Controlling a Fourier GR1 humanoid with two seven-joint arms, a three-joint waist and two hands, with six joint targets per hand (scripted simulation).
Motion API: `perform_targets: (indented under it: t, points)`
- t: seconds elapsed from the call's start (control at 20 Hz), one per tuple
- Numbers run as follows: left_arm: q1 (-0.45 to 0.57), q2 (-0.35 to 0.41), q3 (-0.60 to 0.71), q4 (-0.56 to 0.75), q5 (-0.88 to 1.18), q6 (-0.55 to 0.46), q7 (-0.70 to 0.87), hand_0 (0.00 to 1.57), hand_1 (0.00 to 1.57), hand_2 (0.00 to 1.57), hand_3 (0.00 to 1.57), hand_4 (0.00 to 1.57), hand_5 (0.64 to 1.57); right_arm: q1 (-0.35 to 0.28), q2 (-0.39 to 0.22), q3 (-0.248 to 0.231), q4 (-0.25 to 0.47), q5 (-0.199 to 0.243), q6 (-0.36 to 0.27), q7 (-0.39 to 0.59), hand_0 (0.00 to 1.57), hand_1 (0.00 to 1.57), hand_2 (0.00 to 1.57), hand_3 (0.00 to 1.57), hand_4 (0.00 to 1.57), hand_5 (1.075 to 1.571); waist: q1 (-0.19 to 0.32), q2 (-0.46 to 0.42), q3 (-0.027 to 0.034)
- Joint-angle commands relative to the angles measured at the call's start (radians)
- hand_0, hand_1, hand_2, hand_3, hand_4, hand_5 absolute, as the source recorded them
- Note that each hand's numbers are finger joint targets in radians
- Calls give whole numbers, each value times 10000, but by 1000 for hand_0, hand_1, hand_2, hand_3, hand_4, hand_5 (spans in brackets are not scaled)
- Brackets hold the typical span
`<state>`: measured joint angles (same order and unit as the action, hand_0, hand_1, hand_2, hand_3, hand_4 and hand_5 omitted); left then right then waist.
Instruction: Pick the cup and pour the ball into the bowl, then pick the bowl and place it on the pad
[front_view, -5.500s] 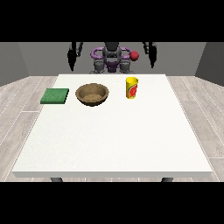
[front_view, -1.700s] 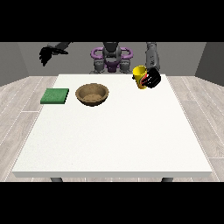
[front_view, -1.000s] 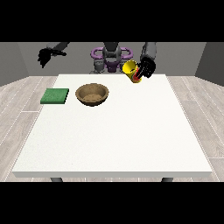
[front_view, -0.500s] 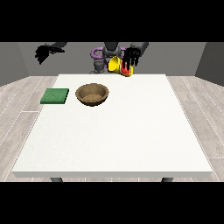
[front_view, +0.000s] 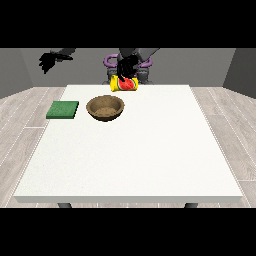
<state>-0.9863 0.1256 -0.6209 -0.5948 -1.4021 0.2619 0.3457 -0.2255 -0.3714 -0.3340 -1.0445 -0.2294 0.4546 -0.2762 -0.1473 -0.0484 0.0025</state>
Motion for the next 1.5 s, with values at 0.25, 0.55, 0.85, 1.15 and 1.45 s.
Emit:
perform_targets:
  t: [0.25, 0.55, 0.85, 1.15, 1.45]
  points:
    - [-533, -665, -1940, 450, -2354, -2322, -83, 1457, 1457, 1571, 1571, 1509, 1178, 149, -197, -45, 396, 37, 133, 140, 0, 0, 0, 0, 0, 1571, 128, -475, -18]
    - [-255, -593, -1583, -32, -2994, -2199, -404, 1446, 1446, 1571, 1571, 1529, 1134, -4, -62, -59, 214, -241, 59, 608, 0, 0, 0, 0, 0, 1569, 416, -292, -25]
    - [578, -501, 2383, -1507, 1021, 415, 502, 1301, 1301, 1571, 1571, 1571, 1190, 53, 264, -330, 295, -239, -839, 759, 0, 0, 0, 0, 225, 1565, 1526, -45, -134]
    - [2299, -1237, 4757, -3131, 5093, 2306, -381, 558, 558, 0, 0, 891, 1502, -187, 720, -221, -48, -162, -1306, 547, 0, 0, 0, 0, 364, 1568, 1853, 775, -257]
    - [3799, -1252, 5001, -4973, 10037, 2210, -2679, 0, 0, 0, 0, 0, 1556, -865, 1588, 284, -414, 155, -2078, 522, 0, 0, 0, 0, 293, 1570, 1619, 1824, -182]
